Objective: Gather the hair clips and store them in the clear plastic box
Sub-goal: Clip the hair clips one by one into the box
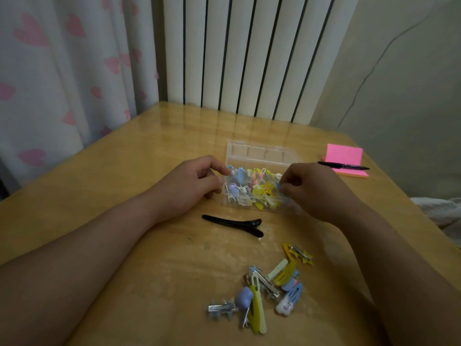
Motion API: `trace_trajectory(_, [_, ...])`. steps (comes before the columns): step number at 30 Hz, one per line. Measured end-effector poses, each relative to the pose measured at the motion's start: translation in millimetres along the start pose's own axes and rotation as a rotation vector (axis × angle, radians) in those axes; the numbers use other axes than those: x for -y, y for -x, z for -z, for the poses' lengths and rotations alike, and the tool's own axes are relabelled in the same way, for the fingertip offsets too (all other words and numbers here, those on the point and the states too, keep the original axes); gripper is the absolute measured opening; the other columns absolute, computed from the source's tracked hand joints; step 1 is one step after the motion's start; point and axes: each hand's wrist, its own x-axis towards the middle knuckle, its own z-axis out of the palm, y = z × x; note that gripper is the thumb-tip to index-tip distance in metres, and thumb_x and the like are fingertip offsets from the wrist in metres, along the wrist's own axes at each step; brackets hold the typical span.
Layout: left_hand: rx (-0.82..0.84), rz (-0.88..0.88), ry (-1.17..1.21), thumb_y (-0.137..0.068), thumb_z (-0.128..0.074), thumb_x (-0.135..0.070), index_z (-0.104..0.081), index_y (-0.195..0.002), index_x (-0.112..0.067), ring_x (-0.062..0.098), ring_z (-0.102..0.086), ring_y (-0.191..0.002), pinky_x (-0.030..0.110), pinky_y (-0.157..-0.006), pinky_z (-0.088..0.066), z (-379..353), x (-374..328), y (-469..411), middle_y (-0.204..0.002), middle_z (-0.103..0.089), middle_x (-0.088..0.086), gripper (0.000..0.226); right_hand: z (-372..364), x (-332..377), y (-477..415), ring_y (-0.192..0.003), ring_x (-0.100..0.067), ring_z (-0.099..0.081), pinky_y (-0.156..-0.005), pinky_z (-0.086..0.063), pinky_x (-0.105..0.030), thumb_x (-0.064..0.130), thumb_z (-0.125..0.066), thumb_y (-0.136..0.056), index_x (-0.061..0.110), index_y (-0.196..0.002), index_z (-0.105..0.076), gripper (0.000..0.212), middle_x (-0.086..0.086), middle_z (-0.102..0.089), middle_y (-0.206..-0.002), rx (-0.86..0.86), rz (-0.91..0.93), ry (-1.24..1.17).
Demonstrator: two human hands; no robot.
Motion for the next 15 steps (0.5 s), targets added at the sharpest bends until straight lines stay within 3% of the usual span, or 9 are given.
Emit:
trace_trajectory(7, [-0.009,0.001,-0.001,-0.101,-0.062,-0.006,-0.072,-0.117,-0.014,0.013,-0.064,-0.075,0.018,-0.076,-0.053,-1,-1,1,-0.082,-0.071,0.004,0.02,10,7,3,-0.083,-0.008,-0.068,-0.078,-0.06,-0.035,0.025,-0.069,-0.1,0.023,-0.101,-0.077,0.008,0.01,-0.073,-0.091,-0.1,0.022,-0.047])
trace_trajectory(11, [-0.006,-0.01,-0.002,-0.102,-0.063,-0.008,-0.073,-0.117,-0.017,0.014,-0.065,-0.076,0.021,-0.078,-0.054,0,-1,1,-0.083,-0.072,0.007,0.02,29,22,12,-0.068,0.003,-0.067,-0.064,-0.05,-0.023,0.028,-0.071,-0.099,0.028,-0.097,-0.074,0.004,0.01,-0.074,-0.08,0.112,0.074,-0.186])
trace_trajectory(15, [-0.011,-0.014,-0.016,-0.102,-0.064,-0.011,-0.073,-0.116,-0.021,0.013,-0.066,-0.076,0.024,-0.081,-0.054,1,0,1,-0.092,-0.073,0.016,0.02,43,34,19,-0.068,-0.002,-0.069,-0.064,-0.055,-0.025,0.027,-0.074,-0.096,0.031,-0.093,-0.075,0.005,0.012,-0.076,-0.08,0.254,0.143,-0.227])
